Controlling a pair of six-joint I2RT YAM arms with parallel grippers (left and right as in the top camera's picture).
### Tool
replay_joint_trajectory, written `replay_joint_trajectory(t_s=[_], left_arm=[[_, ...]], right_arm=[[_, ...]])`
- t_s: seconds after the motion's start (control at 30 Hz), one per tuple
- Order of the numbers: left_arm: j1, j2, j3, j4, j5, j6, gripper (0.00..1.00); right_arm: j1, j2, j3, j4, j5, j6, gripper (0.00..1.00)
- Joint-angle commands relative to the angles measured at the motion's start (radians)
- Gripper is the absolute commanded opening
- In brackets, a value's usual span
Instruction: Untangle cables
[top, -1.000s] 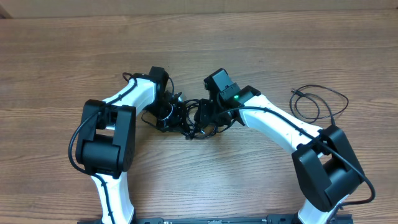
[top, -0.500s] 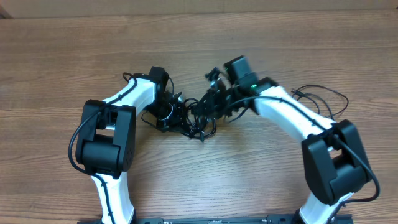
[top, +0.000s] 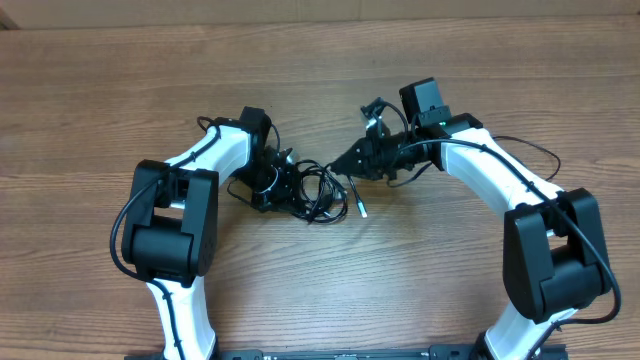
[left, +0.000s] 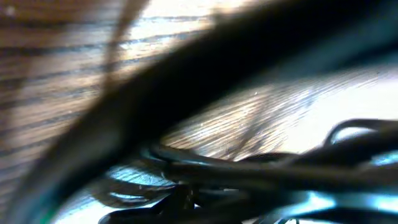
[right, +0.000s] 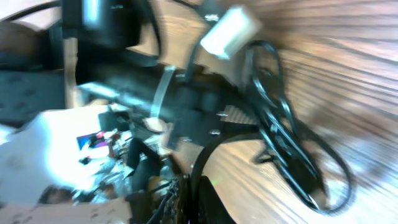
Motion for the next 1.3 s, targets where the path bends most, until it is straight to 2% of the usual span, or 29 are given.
replay_joint_trajectory(t_s=[0.0, 0.1, 0.17, 0.27, 0.33, 0.4, 0.5, 0.57, 0.67, 0.9, 1.07, 1.27], left_arm=[[0.001, 0.036, -0.028, 0.002, -0.126, 0.002, 0.04], [0.017, 0.008, 0.021, -0.039, -0.113, 0.037, 0.05], [0.027, -0.016, 0.065, -0.074, -0.101, 0.064, 0.06], [0.041, -0.06, 0.144, -0.132, -0.103, 0.074, 0.1], [0.048, -0.081, 0.189, -0.159, -0.105, 0.074, 0.16], [0.052, -0.089, 0.228, -0.183, -0.105, 0.074, 0.3], [0.053, -0.088, 0.255, -0.208, -0.128, 0.065, 0.4], [0.053, -0.085, 0.254, -0.222, -0.17, 0.047, 0.48], [0.053, -0.082, 0.24, -0.236, -0.253, 0.016, 0.53], [0.048, -0.082, 0.16, -0.184, -0.259, 0.016, 0.52], [0.034, -0.082, 0.081, -0.083, -0.239, -0.002, 0.56], [0.013, -0.082, 0.025, -0.002, -0.202, -0.003, 0.56]], right_arm=[[0.006, -0.011, 0.015, -0.024, 0.179, -0.013, 0.07], [0.006, -0.011, 0.015, -0.043, 0.259, -0.013, 0.15], [0.006, -0.011, 0.015, -0.048, 0.284, -0.014, 0.28], [0.008, -0.011, 0.015, -0.047, 0.288, -0.029, 0.36], [0.013, -0.011, 0.015, -0.048, 0.288, -0.032, 0.47], [0.018, -0.011, 0.015, -0.048, 0.288, -0.032, 0.5], [0.032, -0.011, 0.015, -0.052, 0.287, -0.032, 0.55], [0.046, -0.011, 0.015, -0.063, 0.287, -0.032, 0.55], [0.075, -0.011, 0.015, -0.081, 0.287, -0.031, 0.56], [0.153, -0.01, 0.014, -0.081, 0.32, 0.059, 0.54], [0.225, -0.01, -0.003, -0.076, 0.484, 0.208, 0.55], [0.288, -0.01, -0.064, 0.024, 0.542, 0.317, 0.56]])
